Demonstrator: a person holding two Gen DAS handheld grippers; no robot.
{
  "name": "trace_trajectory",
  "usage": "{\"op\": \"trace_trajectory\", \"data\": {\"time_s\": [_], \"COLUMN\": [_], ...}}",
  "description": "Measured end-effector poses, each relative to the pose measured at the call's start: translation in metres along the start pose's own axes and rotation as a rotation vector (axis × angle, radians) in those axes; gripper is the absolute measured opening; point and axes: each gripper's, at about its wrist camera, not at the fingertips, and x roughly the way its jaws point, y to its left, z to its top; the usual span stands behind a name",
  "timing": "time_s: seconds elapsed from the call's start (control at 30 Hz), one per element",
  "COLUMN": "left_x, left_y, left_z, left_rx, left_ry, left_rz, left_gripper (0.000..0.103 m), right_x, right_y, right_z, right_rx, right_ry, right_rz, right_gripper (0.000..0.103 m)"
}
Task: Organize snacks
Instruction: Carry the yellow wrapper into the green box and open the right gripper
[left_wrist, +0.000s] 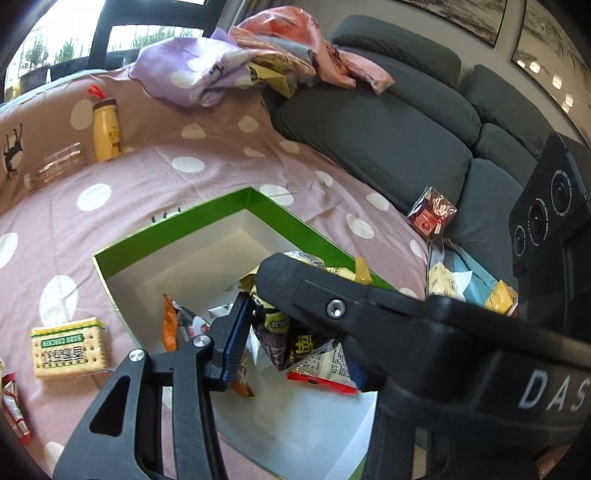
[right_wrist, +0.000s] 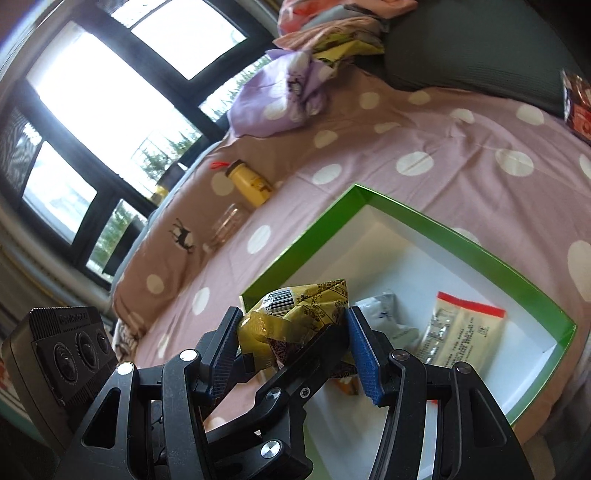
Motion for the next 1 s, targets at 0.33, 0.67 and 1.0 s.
{"op": "trace_trajectory", "data": {"time_s": [0.33, 0.67, 1.0], "left_x": [0.036, 0.047, 0.019], "left_y": [0.0, 0.0, 0.007], "left_z": [-0.004, -0.008, -0.012], "left_rx": [-0.032, -0.038, -0.071], "left_ry": [0.121, 0.166, 0.113], "left_rz": [0.008, 0.034, 0.041], "left_gripper": [0.044, 0.046, 0.061], "right_x": [0.02, 0.028, 0.02], "right_y": [-0.029, -0.042, -0.033], "right_z": [0.001, 0.002, 0.004], "right_rx": [0.103, 0.16, 0.138], "right_ry": [0.069, 0.096, 0.035], "right_rz": [-0.068, -0.069, -0.098], "right_gripper": [0.059, 0.059, 0.07]}}
